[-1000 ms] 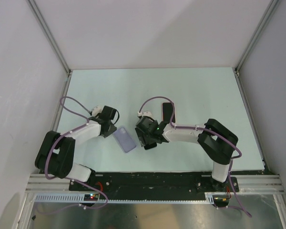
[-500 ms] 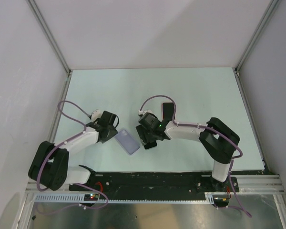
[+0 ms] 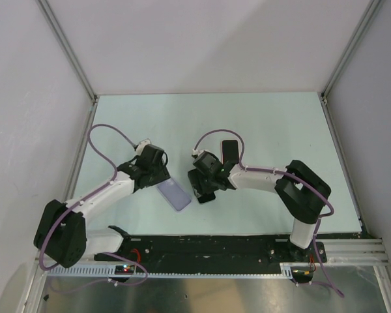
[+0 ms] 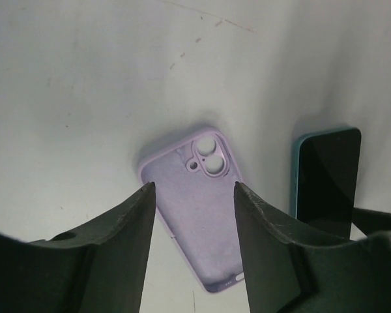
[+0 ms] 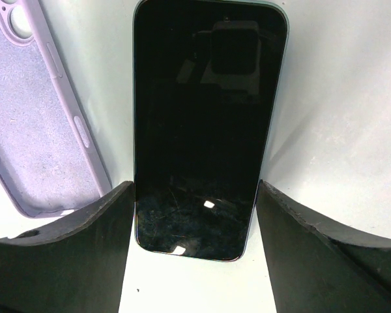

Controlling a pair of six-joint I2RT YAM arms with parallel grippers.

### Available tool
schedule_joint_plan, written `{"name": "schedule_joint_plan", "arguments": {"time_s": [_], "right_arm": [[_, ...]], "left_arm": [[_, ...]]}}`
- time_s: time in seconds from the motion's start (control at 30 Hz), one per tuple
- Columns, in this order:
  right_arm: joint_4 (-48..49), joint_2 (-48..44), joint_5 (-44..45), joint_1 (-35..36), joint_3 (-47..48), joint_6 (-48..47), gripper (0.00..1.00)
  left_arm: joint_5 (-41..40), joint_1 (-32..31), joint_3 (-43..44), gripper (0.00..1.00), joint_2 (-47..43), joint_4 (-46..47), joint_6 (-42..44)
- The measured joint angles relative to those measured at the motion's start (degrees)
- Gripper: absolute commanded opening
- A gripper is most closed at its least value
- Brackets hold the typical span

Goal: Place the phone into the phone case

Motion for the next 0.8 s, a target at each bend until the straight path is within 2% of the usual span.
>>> {"name": "schedule_joint_plan", "arguments": {"time_s": [0.2, 0.5, 0.67, 0.8], "right_arm": [[0.33, -0.33, -0.09, -0.46, -0.44, 0.07, 0.47], [0.98, -0.98, -0.09, -1.03, -1.38, 0.22, 0.47], [1.11, -1.7, -0.02, -1.25, -2.23, 0.22, 0.47], [1.05, -2.1, -0.04, -1.25, -2.58, 0.15, 0.47]], "left_arm": [[1.18, -2.32, 0.0, 0.5, 1.42, -0.28, -3.08], [-0.98, -9.09, -0.02, 0.5, 3.85, -0.46, -17.18], [-3.54, -8.48, -0.02, 0.51, 3.34, -1.75, -19.63], [-4.83, -5.07, -0.92, 0.45, -1.05, -2.97, -19.85]]}}
